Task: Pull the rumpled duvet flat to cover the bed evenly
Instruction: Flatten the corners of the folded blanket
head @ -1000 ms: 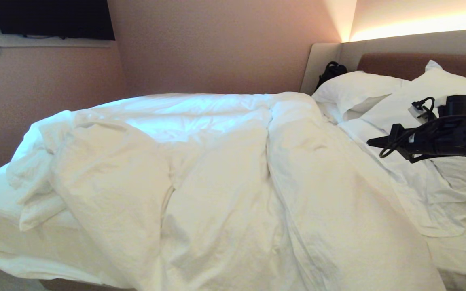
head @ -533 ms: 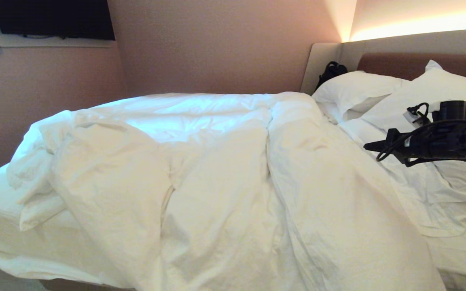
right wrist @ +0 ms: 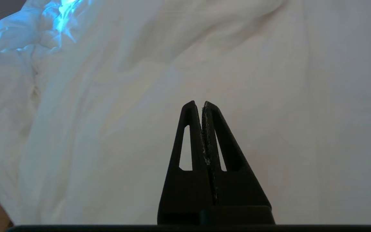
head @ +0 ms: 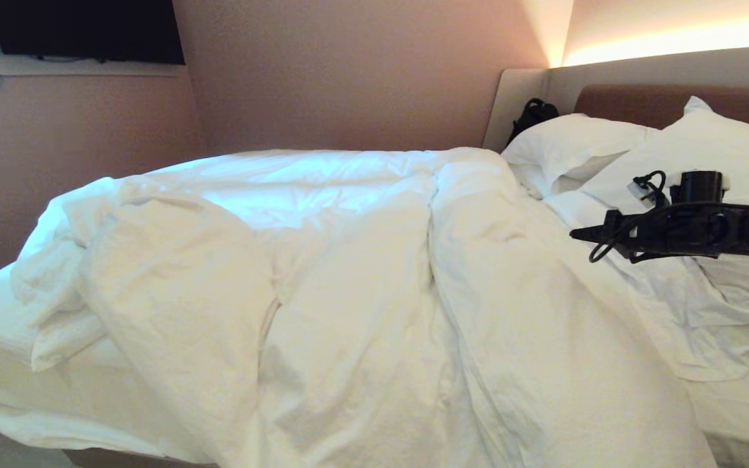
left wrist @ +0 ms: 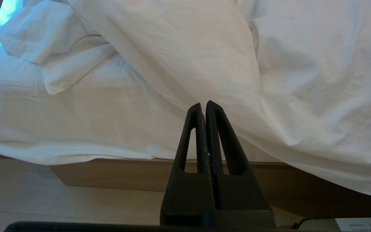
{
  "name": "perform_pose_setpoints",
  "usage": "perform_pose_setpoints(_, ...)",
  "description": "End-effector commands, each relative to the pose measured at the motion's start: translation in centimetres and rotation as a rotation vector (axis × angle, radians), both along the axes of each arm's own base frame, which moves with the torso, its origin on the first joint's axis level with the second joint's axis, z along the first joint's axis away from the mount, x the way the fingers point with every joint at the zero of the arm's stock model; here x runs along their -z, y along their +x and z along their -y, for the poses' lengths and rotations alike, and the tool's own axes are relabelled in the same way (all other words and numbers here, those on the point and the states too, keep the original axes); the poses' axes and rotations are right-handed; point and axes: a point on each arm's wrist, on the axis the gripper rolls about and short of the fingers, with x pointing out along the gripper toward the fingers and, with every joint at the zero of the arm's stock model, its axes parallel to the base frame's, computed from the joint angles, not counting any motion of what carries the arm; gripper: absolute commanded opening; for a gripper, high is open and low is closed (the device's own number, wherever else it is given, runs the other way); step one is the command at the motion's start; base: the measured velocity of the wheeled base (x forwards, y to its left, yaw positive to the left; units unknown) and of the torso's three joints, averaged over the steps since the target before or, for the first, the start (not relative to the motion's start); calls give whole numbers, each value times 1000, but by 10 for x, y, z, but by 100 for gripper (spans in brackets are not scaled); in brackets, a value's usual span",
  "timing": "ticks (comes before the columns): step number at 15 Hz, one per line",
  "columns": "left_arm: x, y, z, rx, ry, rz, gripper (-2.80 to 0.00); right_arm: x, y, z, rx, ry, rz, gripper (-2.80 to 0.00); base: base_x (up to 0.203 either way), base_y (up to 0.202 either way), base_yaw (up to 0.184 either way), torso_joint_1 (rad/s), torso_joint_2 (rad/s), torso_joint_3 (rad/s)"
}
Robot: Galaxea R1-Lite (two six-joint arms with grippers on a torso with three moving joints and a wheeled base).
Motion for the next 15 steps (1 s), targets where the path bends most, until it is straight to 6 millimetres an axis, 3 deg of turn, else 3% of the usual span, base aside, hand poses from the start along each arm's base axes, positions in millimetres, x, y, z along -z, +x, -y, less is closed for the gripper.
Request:
perform_pose_setpoints(1, 0, 0, 0, 0, 0, -2, -280, 20, 10, 3, -4, 12, -30, -280, 0, 0, 0, 0, 0, 0)
perform_pose_setpoints(6, 0, 0, 0, 0, 0, 0, -280, 29, 12, 8, 2, 18, -58, -280, 0, 0, 0, 0, 0, 0)
perform_pose_setpoints(7, 0, 0, 0, -2, 0, -1, -280, 29, 12, 7, 0, 19, -60, -156, 0, 0, 0, 0, 0, 0)
perform_pose_setpoints(8, 0, 0, 0, 0, 0, 0, -280, 30, 12, 6, -2, 18, -62, 0, 0, 0, 0, 0, 0, 0)
perform_pose_setpoints(15, 0, 0, 0, 0, 0, 0, -280, 56, 15, 11, -168, 82, -61, 0, 0, 0, 0, 0, 0, 0)
